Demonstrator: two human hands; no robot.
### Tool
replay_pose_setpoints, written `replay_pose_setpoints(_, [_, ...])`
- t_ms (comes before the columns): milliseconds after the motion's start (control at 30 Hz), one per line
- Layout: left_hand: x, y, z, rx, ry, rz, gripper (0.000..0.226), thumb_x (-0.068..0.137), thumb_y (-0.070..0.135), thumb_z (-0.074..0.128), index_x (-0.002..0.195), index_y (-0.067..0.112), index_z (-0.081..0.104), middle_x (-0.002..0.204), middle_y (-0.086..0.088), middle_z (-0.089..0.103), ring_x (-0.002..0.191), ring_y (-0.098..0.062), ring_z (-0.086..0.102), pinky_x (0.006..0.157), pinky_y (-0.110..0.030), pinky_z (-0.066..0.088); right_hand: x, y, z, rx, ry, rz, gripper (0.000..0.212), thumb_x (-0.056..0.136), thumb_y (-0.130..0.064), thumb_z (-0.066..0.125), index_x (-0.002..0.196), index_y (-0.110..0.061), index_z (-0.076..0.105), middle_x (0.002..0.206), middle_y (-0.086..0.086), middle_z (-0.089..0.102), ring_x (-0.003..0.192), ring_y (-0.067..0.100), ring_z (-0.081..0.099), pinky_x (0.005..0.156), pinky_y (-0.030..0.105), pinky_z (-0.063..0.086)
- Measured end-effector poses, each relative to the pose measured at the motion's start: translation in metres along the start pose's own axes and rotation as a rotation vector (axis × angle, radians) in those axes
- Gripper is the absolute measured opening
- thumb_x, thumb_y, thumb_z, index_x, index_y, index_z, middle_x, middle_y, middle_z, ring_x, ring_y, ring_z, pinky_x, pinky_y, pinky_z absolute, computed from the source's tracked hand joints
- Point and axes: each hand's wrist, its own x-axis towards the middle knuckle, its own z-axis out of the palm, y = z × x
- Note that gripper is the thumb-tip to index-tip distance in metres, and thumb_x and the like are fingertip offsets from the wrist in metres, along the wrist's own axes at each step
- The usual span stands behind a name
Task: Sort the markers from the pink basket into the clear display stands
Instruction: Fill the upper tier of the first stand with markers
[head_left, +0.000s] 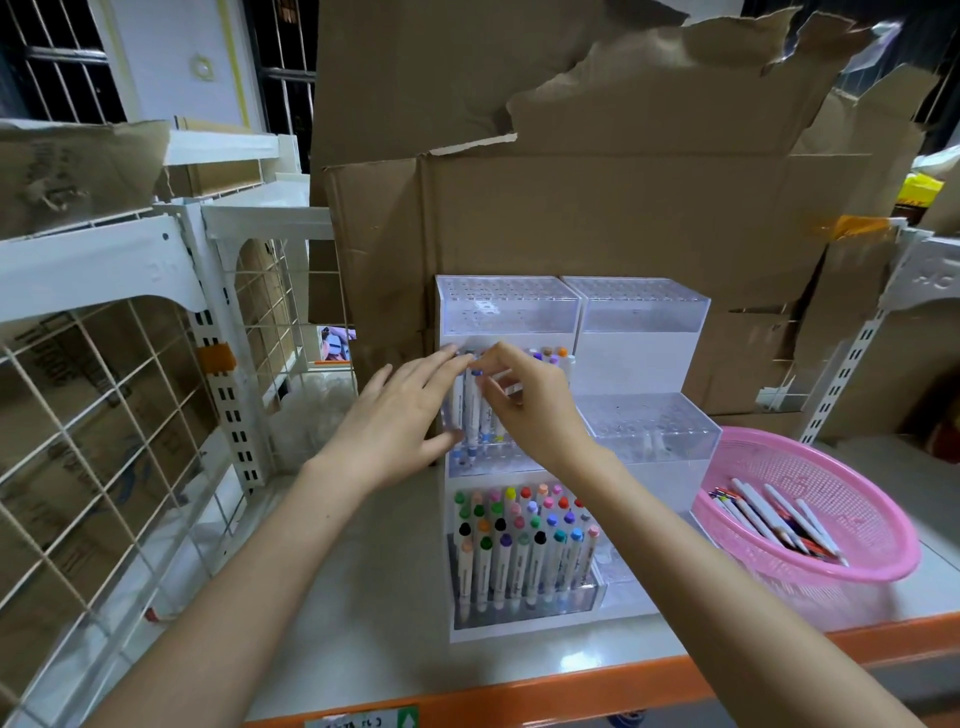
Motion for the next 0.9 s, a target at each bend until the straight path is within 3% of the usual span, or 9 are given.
replay_pose_setpoints(200, [-0.002, 0.002, 0.0, 0.009, 0.003, -0.004, 0.081, 0.088, 0.044, 0.058, 0.15, 0.033, 0.006, 0.159, 0.01, 0.007, 0.144, -0.012, 0.015, 0.117, -0.043, 0.014, 0.006, 0.001, 0.001, -0.079, 0.038, 0.04, 0.009, 0.088, -0.015, 0.068, 0.094, -0.013, 0.062, 0.08, -0.006, 0.061, 0.066, 0.01, 0.054, 0.064, 0.032, 0.051])
replay_pose_setpoints(333, [-0.002, 0.002, -0.001, 0.013, 0.002, -0.017, 0.081, 0.088, 0.045, 0.058, 0.15, 0.033, 0.008, 0.158, 0.01, 0.008, 0.144, -0.011, 0.014, 0.117, -0.042, 0.015, 0.008, -0.008, -0.002, -0.234, 0.054, -0.014, 0.013, 0.085, -0.019, 0.07, 0.087, -0.012, 0.059, 0.082, -0.01, 0.051, 0.076, 0.012, 0.045, 0.059, 0.028, 0.039])
replay_pose_setpoints(433, [-0.001, 0.004, -0.003, 0.01, 0.003, -0.021, 0.078, 0.089, 0.043, 0.057, 0.15, 0.032, 0.01, 0.158, 0.01, 0.01, 0.143, -0.011, 0.014, 0.117, -0.042, 0.016, 0.009, -0.011, -0.003, -0.196, 0.005, 0.018, 0.015, 0.086, -0.018, 0.07, 0.087, -0.013, 0.056, 0.083, -0.01, 0.052, 0.076, 0.009, 0.043, 0.059, 0.02, 0.032])
replay_pose_setpoints(533, [-0.001, 0.005, -0.006, 0.01, -0.001, -0.026, 0.075, 0.091, 0.04, 0.055, 0.15, 0.031, 0.011, 0.158, 0.01, 0.012, 0.143, -0.011, 0.015, 0.117, -0.042, 0.017, 0.009, -0.008, -0.004, -0.174, -0.024, 0.033, 0.016, 0.086, -0.019, 0.07, 0.087, -0.015, 0.055, 0.082, -0.009, 0.057, 0.074, 0.008, 0.045, 0.061, 0.02, 0.034])
replay_pose_setpoints(700, [-0.002, 0.005, -0.009, 0.012, -0.005, -0.027, 0.071, 0.093, 0.036, 0.053, 0.151, 0.03, 0.012, 0.157, 0.009, 0.013, 0.143, -0.011, 0.015, 0.117, -0.041, 0.017, 0.007, -0.006, -0.001, -0.218, 0.07, -0.023, 0.015, 0.081, -0.018, 0.075, 0.082, -0.012, 0.062, 0.08, -0.005, 0.063, 0.075, 0.011, 0.046, 0.061, 0.028, 0.038])
replay_pose_setpoints(800, [-0.002, 0.006, -0.008, 0.013, -0.006, -0.033, 0.07, 0.093, 0.037, 0.052, 0.15, 0.029, 0.014, 0.157, 0.009, 0.014, 0.143, -0.011, 0.015, 0.116, -0.041, 0.018, 0.01, -0.006, -0.001, -0.334, 0.145, -0.095, 0.016, 0.076, -0.018, 0.079, 0.078, -0.013, 0.064, 0.094, 0.004, 0.064, 0.081, 0.022, 0.053, 0.065, 0.031, 0.041])
replay_pose_setpoints(900, [-0.001, 0.008, -0.01, 0.011, -0.01, -0.037, 0.069, 0.093, 0.037, 0.052, 0.15, 0.028, 0.015, 0.157, 0.008, 0.015, 0.143, -0.012, 0.015, 0.116, -0.041, 0.018, 0.011, -0.006, -0.003, -0.421, 0.124, -0.086, 0.015, 0.08, -0.026, 0.074, 0.086, -0.017, 0.064, 0.118, 0.005, 0.058, 0.101, 0.028, 0.054, 0.077, 0.038, 0.043])
